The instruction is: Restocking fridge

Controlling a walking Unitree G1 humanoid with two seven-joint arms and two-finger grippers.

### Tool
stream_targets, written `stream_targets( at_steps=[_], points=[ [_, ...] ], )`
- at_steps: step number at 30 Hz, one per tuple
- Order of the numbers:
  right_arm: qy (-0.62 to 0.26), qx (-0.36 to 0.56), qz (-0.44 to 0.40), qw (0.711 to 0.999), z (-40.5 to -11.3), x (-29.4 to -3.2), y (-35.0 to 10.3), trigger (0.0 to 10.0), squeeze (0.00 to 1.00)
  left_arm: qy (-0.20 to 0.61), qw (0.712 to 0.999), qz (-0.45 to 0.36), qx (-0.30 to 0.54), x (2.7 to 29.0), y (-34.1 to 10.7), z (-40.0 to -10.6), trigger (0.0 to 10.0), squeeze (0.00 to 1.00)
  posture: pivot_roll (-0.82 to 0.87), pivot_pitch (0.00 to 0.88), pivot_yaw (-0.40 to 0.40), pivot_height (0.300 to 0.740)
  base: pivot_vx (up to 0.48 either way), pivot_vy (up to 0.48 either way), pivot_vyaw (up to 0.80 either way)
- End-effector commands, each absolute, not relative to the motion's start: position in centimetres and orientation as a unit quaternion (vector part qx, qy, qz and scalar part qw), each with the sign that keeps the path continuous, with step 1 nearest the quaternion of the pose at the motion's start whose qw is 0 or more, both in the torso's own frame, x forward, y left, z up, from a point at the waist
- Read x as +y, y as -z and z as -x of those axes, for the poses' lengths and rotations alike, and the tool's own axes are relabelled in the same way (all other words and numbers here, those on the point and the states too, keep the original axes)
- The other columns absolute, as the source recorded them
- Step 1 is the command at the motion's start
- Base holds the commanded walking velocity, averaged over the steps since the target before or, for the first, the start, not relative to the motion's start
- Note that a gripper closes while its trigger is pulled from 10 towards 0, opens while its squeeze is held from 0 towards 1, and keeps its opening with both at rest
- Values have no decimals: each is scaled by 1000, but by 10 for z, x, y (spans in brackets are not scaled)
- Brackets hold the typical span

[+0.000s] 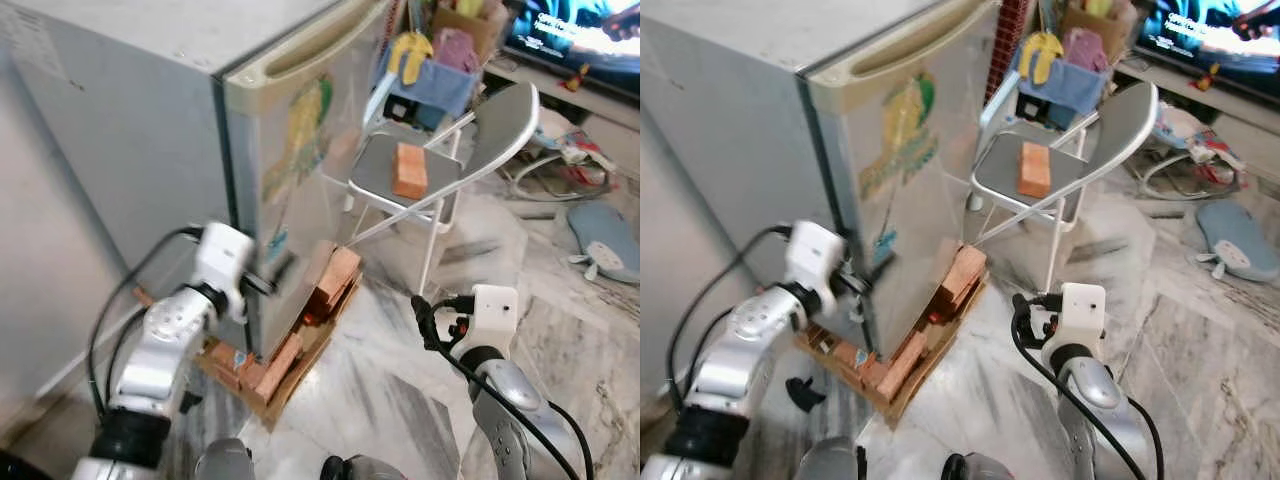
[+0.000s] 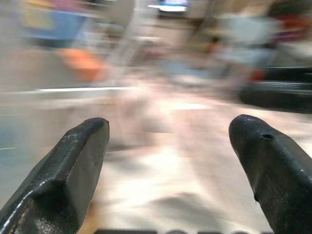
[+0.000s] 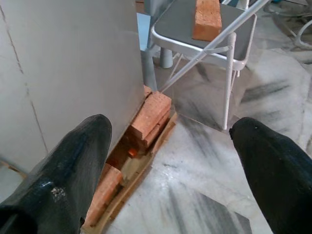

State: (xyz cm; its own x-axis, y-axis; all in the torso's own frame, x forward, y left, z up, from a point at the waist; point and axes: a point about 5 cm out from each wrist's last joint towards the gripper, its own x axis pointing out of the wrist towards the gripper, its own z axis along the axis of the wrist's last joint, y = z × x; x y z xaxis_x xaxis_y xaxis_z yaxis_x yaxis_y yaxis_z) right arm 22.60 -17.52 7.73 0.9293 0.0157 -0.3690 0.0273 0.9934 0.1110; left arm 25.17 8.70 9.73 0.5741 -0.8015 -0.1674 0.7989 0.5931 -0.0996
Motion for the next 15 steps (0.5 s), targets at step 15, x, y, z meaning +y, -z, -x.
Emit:
stream_targets(
  at_steps=[15],
  points=[
    [-1, 196, -53, 979, -226, -177, -74, 10000, 0, 374, 915, 13, 150, 139, -83, -245, 10000, 0, 136, 23, -108, 740, 0, 0, 0]
  ],
)
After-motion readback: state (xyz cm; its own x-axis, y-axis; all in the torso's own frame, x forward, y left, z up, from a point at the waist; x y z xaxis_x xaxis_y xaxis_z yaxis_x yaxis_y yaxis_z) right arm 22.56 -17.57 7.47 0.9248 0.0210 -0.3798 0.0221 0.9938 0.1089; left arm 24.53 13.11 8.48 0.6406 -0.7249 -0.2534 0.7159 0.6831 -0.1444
